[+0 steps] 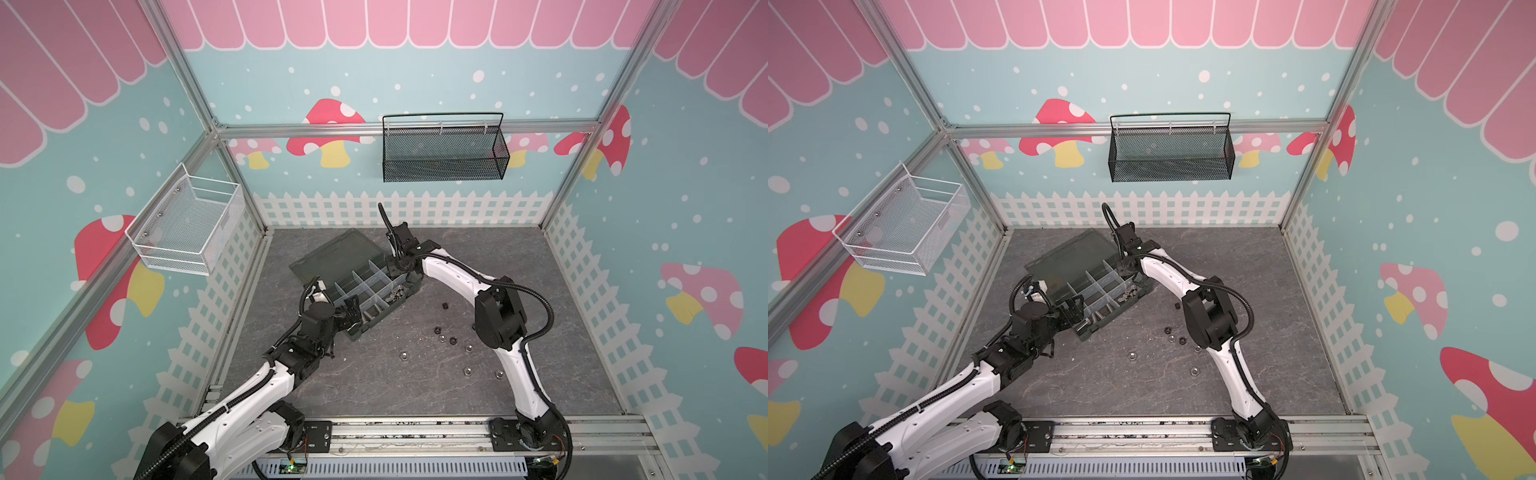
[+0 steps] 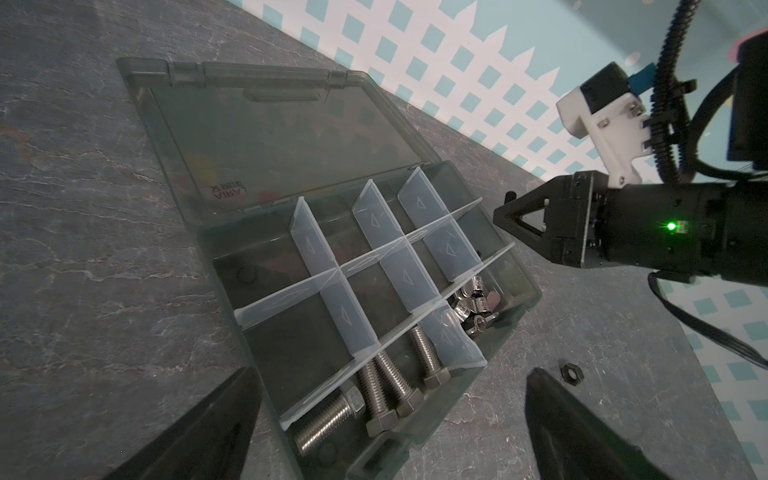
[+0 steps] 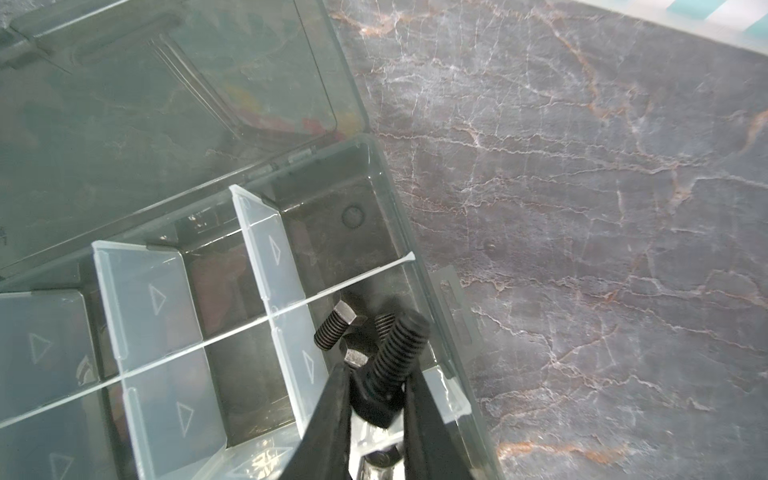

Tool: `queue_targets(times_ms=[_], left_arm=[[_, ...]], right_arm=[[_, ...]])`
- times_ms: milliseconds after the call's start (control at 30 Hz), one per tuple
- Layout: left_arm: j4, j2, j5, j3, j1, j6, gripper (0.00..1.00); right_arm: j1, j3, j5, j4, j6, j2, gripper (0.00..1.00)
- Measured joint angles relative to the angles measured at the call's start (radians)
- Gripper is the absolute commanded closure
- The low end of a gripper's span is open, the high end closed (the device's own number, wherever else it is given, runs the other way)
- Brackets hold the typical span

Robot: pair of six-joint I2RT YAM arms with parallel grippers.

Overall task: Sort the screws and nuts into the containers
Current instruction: 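Carry the black bolt with the right gripper over the black-bolt compartment, then open the right gripper to drop the bolt into the compartment, then move the left gripper over a silver nut while the right gripper withdraws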

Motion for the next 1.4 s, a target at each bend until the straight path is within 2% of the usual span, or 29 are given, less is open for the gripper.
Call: queue_targets(times_ms=[333, 800, 967, 1100, 1400], left_arm=[[-0.005, -0.007, 0.011, 0.000, 0.000, 0.003, 0.00], [-0.007, -0.032, 0.092, 0.000, 0.000, 0.049, 0.00], [-0.008, -0.038, 0.161, 0.000, -0.002, 0.077, 0.01], [-0.036, -0.004, 0.197, 0.022, -0.032, 0.096, 0.06], [-0.240, 0.216, 0.217, 0.208, -0.239, 0.159, 0.14]], right_arm=[[0.000, 0.004, -0.050, 0.000, 0.005, 0.029, 0.61], [0.000, -0.016, -0.040, 0.000, 0.007, -0.005, 0.58], [-0.003, -0.142, -0.002, 0.017, 0.019, -0.142, 0.51], [-0.022, -0.300, 0.008, 0.059, 0.043, -0.283, 0.48], [-0.154, -0.697, 0.017, 0.139, 0.136, -0.577, 0.44]])
